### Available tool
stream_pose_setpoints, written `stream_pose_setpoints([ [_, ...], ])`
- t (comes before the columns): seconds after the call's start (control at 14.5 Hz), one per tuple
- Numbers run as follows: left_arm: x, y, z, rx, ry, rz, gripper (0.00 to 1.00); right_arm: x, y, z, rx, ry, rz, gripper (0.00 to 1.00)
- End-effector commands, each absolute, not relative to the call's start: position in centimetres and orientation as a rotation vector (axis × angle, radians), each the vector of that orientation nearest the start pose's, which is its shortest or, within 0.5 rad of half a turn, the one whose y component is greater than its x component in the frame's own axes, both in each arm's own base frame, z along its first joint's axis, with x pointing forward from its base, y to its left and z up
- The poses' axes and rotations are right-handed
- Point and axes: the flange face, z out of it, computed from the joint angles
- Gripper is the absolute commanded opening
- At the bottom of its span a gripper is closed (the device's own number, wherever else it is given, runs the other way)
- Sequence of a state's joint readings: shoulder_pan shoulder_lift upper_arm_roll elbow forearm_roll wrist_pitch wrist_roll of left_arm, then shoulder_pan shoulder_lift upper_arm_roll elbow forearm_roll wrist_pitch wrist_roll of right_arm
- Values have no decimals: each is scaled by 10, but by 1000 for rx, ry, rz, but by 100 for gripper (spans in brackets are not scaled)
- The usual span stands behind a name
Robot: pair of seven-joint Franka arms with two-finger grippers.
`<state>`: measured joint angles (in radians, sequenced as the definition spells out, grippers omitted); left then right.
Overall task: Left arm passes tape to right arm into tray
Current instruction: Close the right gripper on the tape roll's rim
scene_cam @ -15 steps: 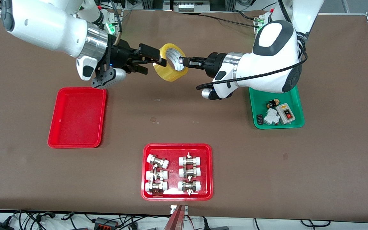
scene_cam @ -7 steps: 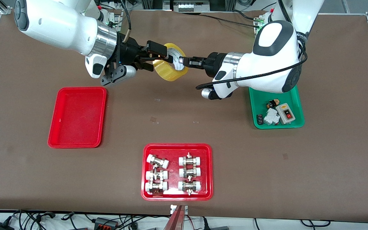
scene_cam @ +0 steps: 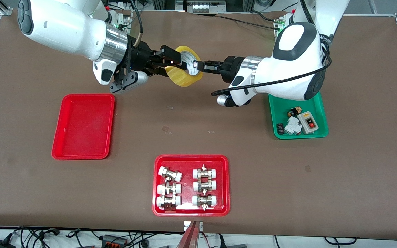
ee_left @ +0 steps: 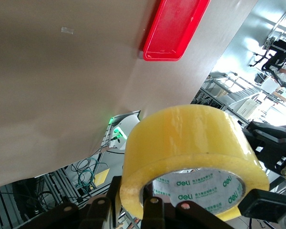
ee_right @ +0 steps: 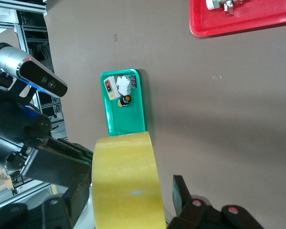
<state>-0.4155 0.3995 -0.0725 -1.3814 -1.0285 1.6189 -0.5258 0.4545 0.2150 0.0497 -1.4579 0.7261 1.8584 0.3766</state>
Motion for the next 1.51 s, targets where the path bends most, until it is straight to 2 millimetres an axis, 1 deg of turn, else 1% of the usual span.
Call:
stream_pose_setpoints([
  [0.0,555,-382,539,2157,184,-764,0,544,355,604,-2392,12,190,79],
  [0.28,555,-382,539,2157,184,-764,0,544,353,603,-2396,9,198,79],
  [0.76,554,-382,539,2158,181,-768,0,543,348,609,-2398,1,208,79],
  [0.96,554,-382,539,2158,181,-768,0,542,349,609,-2398,-3,209,79],
  [1.03,554,-382,540,2158,180,-767,0,541,350,609,-2397,-4,210,72],
  [1.24,554,-382,540,2158,180,-767,0,540,351,609,-2393,-11,213,28],
  [1.31,554,-382,539,2158,181,-768,0,540,351,608,-2394,-15,217,26],
  [1.45,554,-382,540,2158,180,-767,0,540,351,608,-2394,-15,217,26],
])
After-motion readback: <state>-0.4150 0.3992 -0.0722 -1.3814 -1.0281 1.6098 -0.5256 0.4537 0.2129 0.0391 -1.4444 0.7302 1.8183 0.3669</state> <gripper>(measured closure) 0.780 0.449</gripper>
